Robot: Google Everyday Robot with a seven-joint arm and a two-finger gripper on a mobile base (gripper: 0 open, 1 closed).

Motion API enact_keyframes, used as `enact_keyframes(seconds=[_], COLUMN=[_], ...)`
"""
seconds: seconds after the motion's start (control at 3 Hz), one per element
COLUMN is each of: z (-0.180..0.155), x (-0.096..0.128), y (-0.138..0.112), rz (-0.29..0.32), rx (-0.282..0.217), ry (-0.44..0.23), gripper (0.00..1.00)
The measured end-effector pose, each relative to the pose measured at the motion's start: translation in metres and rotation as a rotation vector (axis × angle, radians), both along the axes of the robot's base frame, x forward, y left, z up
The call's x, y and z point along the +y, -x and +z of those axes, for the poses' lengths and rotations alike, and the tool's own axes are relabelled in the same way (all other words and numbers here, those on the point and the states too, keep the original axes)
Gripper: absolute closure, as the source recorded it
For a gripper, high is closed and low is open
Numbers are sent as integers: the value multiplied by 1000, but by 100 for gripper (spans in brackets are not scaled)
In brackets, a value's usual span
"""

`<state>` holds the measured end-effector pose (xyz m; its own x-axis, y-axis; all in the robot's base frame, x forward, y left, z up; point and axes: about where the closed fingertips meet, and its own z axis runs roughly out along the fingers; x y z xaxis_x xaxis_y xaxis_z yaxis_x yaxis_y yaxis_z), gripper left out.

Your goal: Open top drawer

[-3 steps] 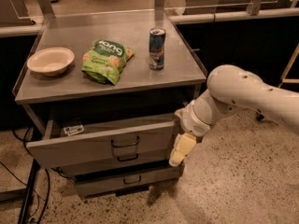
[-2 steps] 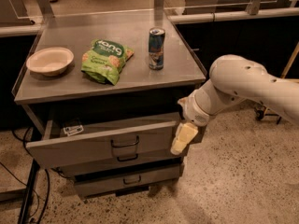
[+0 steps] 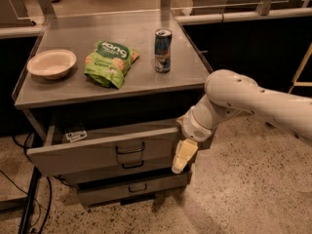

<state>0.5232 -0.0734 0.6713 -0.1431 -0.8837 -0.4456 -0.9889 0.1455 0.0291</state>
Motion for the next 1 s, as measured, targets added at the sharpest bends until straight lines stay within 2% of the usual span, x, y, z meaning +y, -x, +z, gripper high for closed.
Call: enact_keyframes(seconds=[0.33,0.67,1.0], z=[-19,-16,5], x=[7,7,5], y=[7,7,36], rz=[24,24,37], rx=[46,46,95], ry=[6,6,-3], gripper=[0,0,0])
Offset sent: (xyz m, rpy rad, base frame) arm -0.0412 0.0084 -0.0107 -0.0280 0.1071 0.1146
